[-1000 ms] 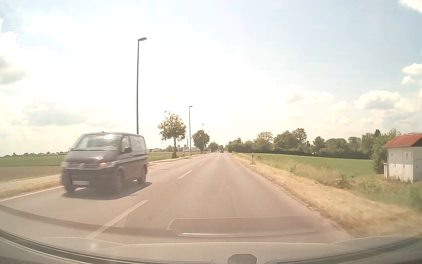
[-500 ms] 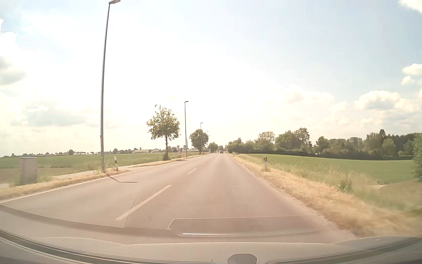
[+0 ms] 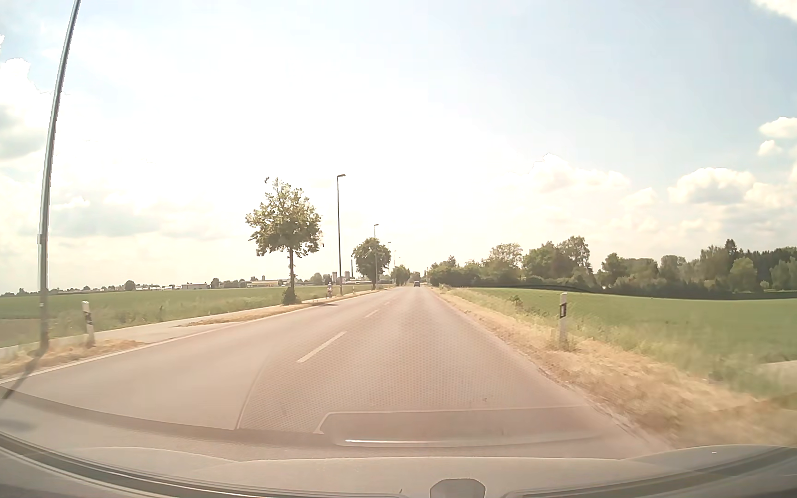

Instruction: Follow the waypoints while adhering to traffic rules and regulations

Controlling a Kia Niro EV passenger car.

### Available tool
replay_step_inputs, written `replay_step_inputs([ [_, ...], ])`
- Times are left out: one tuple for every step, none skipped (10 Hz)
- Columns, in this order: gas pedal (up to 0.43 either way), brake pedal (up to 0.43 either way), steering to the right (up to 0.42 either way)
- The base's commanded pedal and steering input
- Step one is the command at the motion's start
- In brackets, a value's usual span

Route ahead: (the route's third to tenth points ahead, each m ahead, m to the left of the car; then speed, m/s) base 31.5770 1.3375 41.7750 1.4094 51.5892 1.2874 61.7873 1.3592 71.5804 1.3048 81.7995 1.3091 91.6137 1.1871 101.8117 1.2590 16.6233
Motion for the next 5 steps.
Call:
replay_step_inputs([
  [0.177, 0.000, -0.003],
  [0.177, 0.000, -0.003],
  [0.177, 0.000, -0.003],
  [0.177, 0.000, -0.003],
  [0.169, 0.000, -0.003],
])
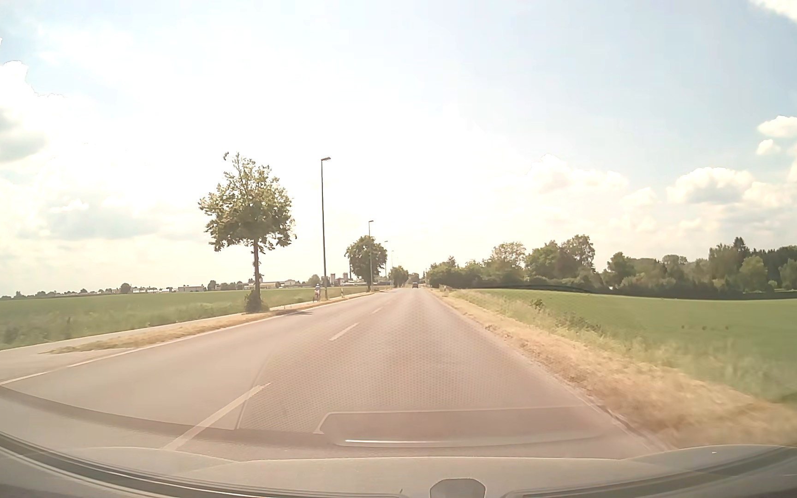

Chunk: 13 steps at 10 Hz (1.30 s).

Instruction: Follow the waypoints while adhering to traffic rules and regulations

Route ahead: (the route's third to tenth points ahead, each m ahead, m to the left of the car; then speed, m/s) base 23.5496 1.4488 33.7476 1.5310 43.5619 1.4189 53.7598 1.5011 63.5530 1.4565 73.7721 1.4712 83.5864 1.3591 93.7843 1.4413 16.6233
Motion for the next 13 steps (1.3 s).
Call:
replay_step_inputs([
  [0.157, 0.000, -0.003],
  [0.138, 0.000, -0.003],
  [0.138, 0.000, -0.003],
  [0.138, 0.000, -0.003],
  [0.138, 0.000, -0.003],
  [0.138, 0.000, -0.003],
  [0.138, 0.000, -0.004],
  [0.138, 0.000, -0.005],
  [0.138, 0.000, -0.006],
  [0.138, 0.000, -0.006],
  [0.138, 0.000, -0.006],
  [0.150, 0.000, -0.006],
  [0.169, 0.000, -0.005],
])
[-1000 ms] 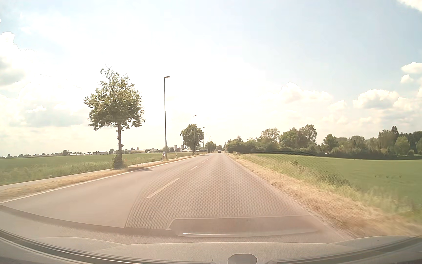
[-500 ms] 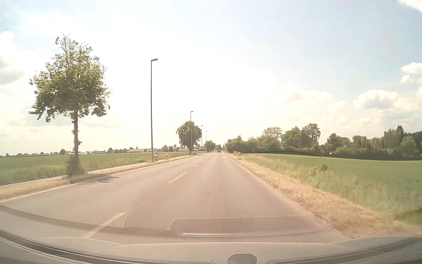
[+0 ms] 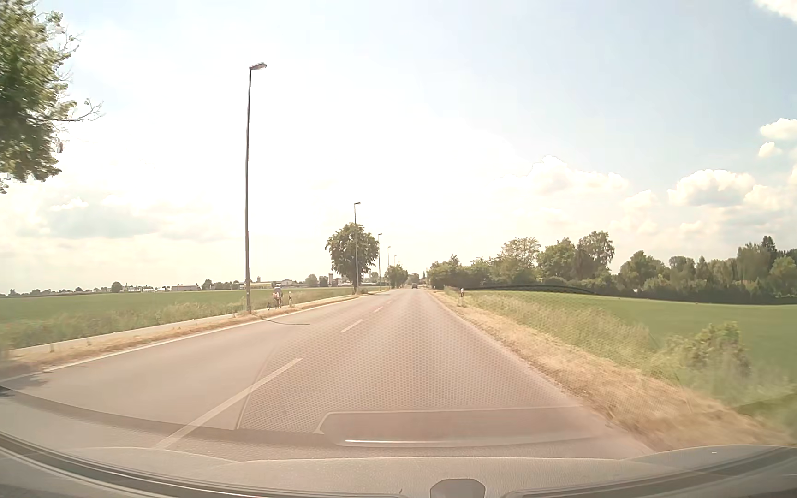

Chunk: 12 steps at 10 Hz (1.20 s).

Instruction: Follow the waypoints while adhering to traffic rules and regulations

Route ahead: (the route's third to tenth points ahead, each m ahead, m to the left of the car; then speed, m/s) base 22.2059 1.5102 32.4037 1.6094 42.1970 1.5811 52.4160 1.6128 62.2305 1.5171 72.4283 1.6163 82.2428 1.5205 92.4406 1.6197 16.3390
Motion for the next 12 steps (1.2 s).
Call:
replay_step_inputs([
  [0.209, 0.000, -0.005],
  [0.228, 0.000, -0.005],
  [0.248, 0.000, -0.005],
  [0.260, 0.000, -0.005],
  [0.268, 0.000, -0.005],
  [0.268, 0.000, -0.005],
  [0.268, 0.000, -0.005],
  [0.268, 0.000, -0.004],
  [0.268, 0.000, -0.004],
  [0.268, 0.000, -0.004],
  [0.268, 0.000, -0.004],
  [0.268, 0.000, -0.003],
])
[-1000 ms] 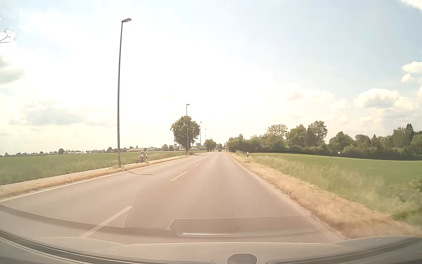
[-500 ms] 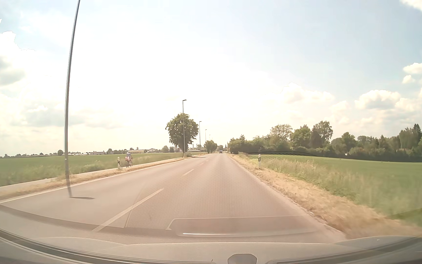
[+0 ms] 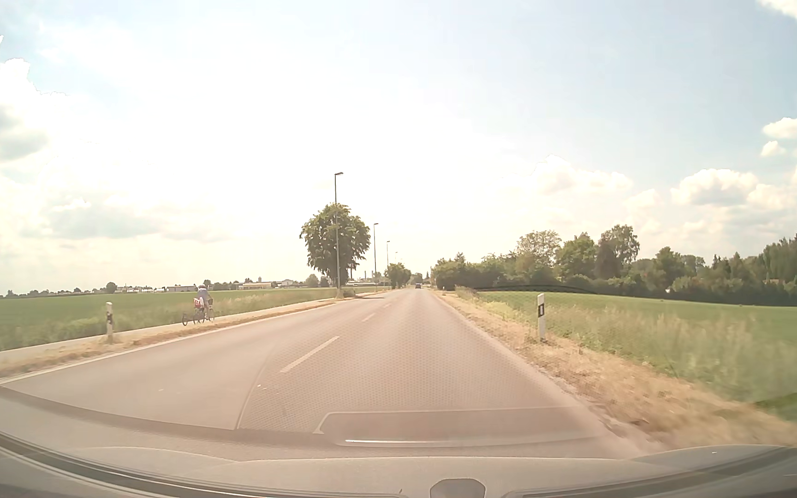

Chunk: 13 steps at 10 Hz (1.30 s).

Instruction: Follow the waypoints while adhering to traffic rules and regulations

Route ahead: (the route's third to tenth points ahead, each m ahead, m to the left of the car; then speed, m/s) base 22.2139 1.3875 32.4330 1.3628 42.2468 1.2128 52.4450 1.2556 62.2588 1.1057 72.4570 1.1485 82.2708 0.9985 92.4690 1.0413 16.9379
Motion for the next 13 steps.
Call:
replay_step_inputs([
  [0.268, 0.000, -0.002],
  [0.268, 0.000, -0.002],
  [0.268, 0.000, -0.002],
  [0.268, 0.000, -0.003],
  [0.268, 0.000, -0.003],
  [0.268, 0.000, -0.003],
  [0.268, 0.000, -0.003],
  [0.268, 0.000, -0.003],
  [0.268, 0.000, -0.004],
  [0.268, 0.000, -0.004],
  [0.268, 0.000, -0.004],
  [0.268, 0.000, -0.004],
  [0.268, 0.000, -0.004],
])
